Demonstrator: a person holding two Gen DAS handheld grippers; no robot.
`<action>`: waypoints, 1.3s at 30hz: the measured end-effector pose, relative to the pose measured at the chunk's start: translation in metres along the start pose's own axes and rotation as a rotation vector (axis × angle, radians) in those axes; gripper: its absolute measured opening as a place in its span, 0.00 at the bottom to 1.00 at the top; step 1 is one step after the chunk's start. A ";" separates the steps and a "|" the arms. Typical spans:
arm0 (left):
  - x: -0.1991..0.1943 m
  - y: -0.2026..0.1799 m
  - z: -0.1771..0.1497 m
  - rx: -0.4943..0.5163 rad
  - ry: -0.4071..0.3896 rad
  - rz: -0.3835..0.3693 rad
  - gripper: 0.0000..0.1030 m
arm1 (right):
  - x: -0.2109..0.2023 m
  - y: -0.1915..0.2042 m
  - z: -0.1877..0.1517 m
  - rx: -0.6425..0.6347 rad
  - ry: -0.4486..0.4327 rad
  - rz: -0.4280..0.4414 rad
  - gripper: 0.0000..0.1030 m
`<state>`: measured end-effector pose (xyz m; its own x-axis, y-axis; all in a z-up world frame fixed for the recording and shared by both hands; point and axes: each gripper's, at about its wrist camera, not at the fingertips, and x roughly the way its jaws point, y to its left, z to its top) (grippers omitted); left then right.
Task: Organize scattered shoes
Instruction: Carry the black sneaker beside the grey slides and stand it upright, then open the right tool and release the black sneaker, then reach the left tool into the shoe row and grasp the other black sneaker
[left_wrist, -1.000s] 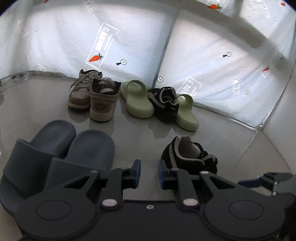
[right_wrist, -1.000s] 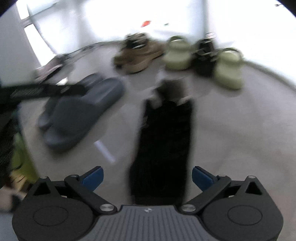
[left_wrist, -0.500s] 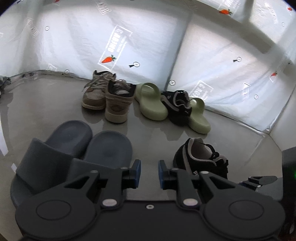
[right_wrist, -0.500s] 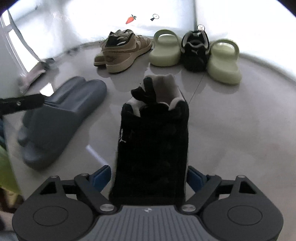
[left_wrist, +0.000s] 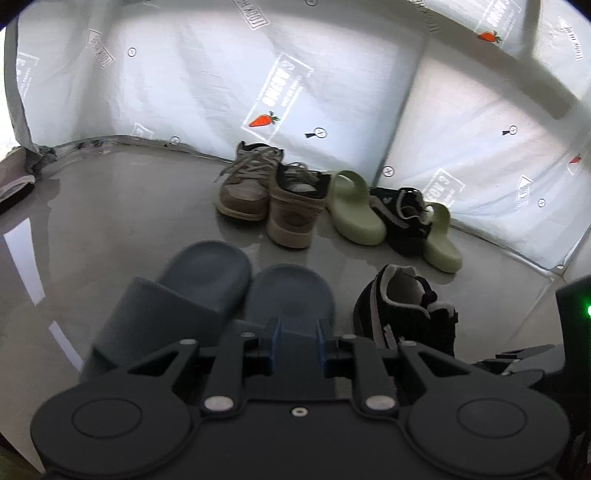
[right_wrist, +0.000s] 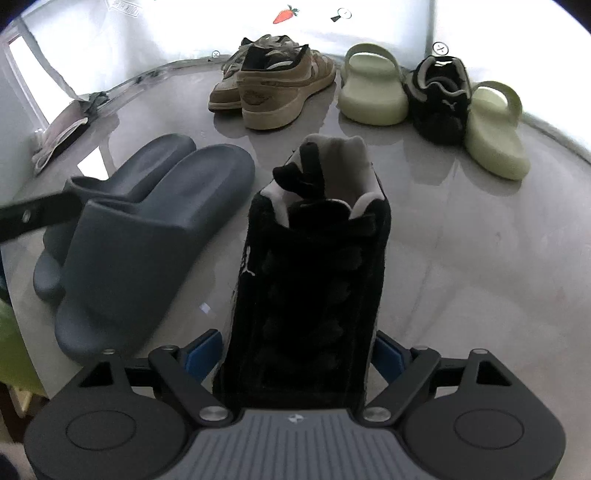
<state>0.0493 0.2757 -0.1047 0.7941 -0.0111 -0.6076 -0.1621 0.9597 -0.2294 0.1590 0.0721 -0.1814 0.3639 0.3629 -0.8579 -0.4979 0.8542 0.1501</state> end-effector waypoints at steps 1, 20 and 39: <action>-0.001 0.005 0.000 0.003 0.000 0.006 0.19 | 0.003 0.007 0.004 0.013 0.001 0.023 0.83; 0.005 0.012 0.009 0.039 0.012 -0.060 0.23 | 0.012 0.076 -0.001 0.028 -0.048 0.120 0.83; 0.075 -0.174 0.060 0.126 -0.086 -0.201 0.52 | -0.146 -0.090 -0.051 0.102 -0.619 -0.387 0.98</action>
<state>0.1723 0.1252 -0.0645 0.8507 -0.1863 -0.4915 0.0737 0.9681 -0.2394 0.1110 -0.0769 -0.0950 0.8915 0.1464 -0.4287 -0.1789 0.9832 -0.0362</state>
